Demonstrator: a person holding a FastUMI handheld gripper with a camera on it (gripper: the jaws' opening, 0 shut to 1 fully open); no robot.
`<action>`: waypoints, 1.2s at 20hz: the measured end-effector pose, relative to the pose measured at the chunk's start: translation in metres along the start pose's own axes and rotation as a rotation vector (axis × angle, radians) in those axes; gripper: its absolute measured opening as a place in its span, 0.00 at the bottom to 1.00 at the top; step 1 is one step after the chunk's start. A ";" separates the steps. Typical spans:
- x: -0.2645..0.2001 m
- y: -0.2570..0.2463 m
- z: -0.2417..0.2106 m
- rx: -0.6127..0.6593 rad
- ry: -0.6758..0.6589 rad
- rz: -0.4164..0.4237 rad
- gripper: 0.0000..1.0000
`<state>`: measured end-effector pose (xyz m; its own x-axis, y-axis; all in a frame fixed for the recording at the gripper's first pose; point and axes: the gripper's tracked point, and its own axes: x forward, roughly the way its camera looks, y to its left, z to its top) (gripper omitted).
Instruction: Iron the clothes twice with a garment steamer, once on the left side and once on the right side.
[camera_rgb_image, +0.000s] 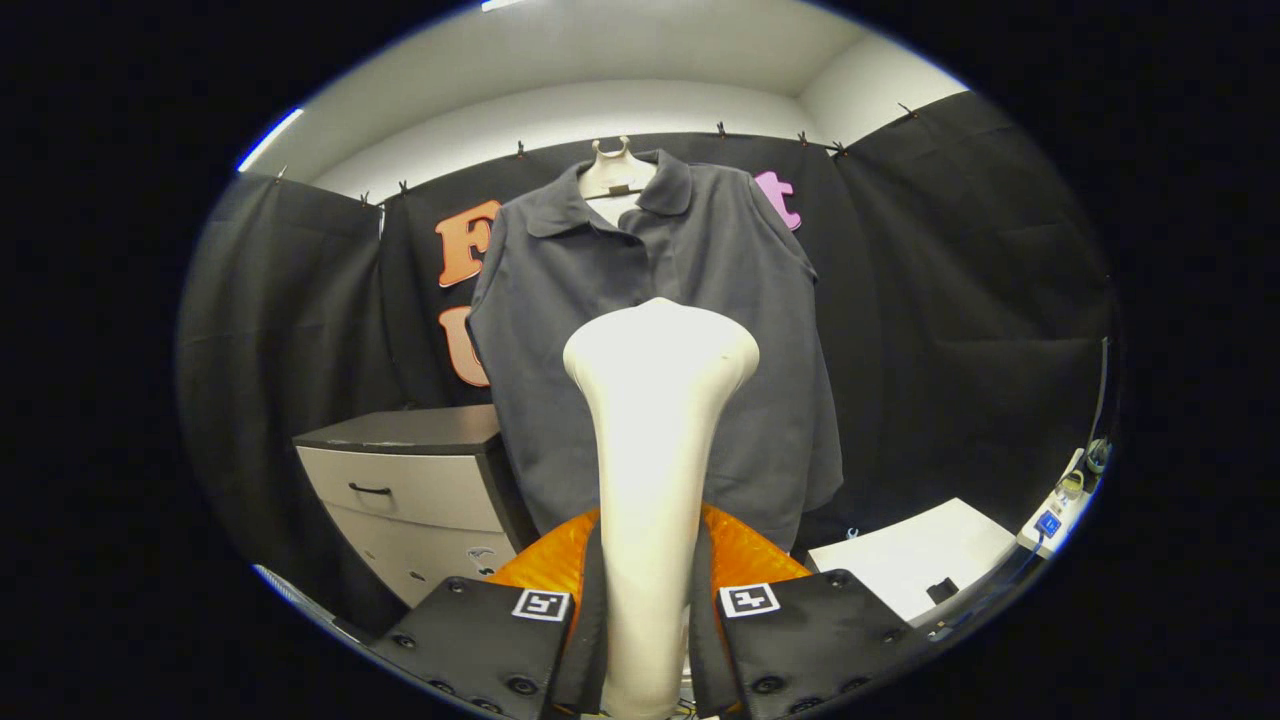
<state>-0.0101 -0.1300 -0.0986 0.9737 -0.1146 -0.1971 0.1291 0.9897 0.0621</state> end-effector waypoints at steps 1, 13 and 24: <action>-0.010 0.003 0.006 -0.004 -0.013 0.004 0.41; -0.083 0.054 0.056 -0.089 -0.118 0.110 0.41; -0.126 0.058 0.059 -0.080 -0.153 0.077 0.41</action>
<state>-0.1142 -0.0628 -0.0122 0.9981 -0.0438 -0.0431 0.0435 0.9990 -0.0079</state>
